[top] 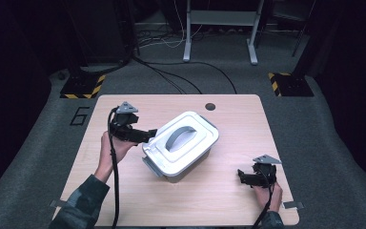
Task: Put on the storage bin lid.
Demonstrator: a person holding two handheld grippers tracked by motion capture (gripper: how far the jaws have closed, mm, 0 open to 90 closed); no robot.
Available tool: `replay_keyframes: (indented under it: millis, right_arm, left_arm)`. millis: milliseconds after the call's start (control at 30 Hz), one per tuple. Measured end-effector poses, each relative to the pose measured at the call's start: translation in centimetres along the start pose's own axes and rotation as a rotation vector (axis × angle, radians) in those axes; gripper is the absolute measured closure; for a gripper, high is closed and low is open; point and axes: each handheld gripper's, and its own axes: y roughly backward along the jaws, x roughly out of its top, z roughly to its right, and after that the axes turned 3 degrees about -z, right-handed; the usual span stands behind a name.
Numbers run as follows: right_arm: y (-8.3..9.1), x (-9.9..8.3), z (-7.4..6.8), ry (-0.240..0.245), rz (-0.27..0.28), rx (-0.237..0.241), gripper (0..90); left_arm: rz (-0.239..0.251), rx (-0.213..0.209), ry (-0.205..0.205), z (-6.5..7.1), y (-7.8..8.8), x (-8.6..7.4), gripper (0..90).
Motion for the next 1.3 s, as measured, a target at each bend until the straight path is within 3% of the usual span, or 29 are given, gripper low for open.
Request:
replay_keyframes:
  millis: [133,467,833,1200,1300]
  right_arm:
    - [0.0,0.0,0.0,0.003,0.0,-0.003,7.0]
    - [0.0,0.0,0.0,0.004,0.001,-0.003,7.0]
    - [0.0,0.0,0.0,0.003,0.0,-0.003,7.0]
    - [0.0,0.0,0.0,0.005,0.001,-0.003,7.1]
    - [0.0,0.0,0.0,0.003,-0.001,-0.003,7.1]
  left_arm:
    - [-0.01,0.018,0.016,-1.1,0.5,-0.9,8.6]
    - [-0.03,0.072,0.1,-4.2,1.1,-4.4,8.8]
    - [-0.085,0.104,0.214,-6.2,-0.8,-9.8,8.1]
    - [-0.195,0.15,0.248,-7.2,-3.5,-15.2,6.1]
    - [-0.206,0.162,0.251,-7.2,-4.0,-16.4,4.3]
